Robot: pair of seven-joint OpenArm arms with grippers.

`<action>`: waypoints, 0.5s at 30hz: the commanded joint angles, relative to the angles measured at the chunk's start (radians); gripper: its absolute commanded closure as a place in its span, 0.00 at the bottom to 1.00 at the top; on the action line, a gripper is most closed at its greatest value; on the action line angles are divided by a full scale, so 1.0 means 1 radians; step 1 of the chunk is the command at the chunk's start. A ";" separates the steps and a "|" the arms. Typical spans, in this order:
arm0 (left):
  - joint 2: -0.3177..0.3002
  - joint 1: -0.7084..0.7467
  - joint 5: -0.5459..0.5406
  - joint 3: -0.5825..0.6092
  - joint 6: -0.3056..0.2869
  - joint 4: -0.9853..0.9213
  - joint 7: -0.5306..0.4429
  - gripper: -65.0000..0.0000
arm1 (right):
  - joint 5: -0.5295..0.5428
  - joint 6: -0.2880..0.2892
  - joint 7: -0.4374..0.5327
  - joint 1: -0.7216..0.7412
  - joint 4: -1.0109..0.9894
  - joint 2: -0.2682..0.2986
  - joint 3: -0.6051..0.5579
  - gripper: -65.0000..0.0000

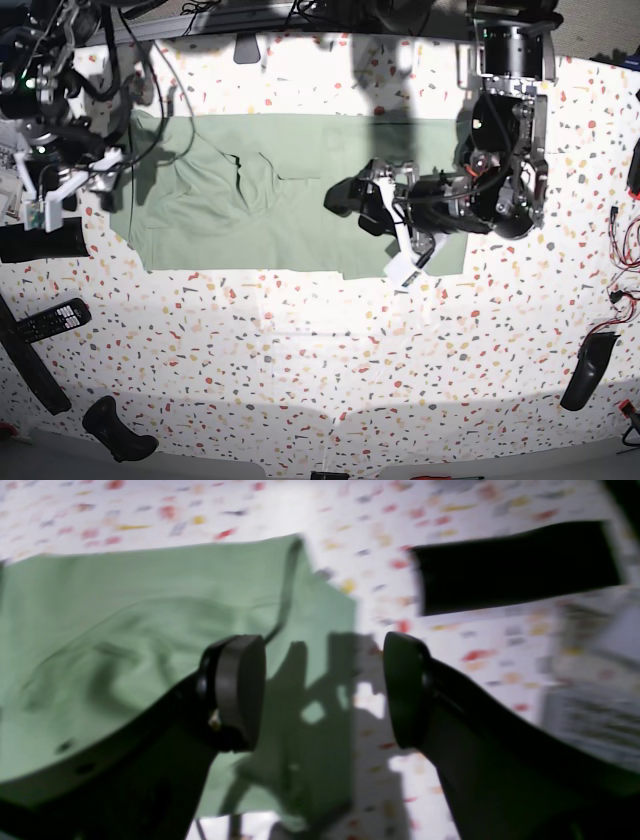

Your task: Fold the T-shirt properly

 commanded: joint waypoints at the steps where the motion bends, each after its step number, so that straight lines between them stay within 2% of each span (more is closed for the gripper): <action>1: 0.003 -0.021 -0.023 0.000 -0.001 0.019 -0.017 0.39 | -0.012 -0.001 0.022 0.020 0.019 0.011 0.004 0.44; 4: 0.003 -0.021 -0.024 0.000 -0.001 0.019 -0.017 0.39 | -0.061 -0.001 0.000 0.059 0.018 0.011 0.004 0.44; 10: 0.003 -0.021 -0.024 0.000 -0.001 0.019 -0.017 0.39 | -0.063 -0.001 -0.023 0.136 -0.031 0.011 0.005 0.44; 15: 0.003 -0.021 -0.024 0.000 0.000 0.019 -0.017 0.39 | -0.113 -0.003 -0.038 0.198 -0.073 0.011 0.005 0.44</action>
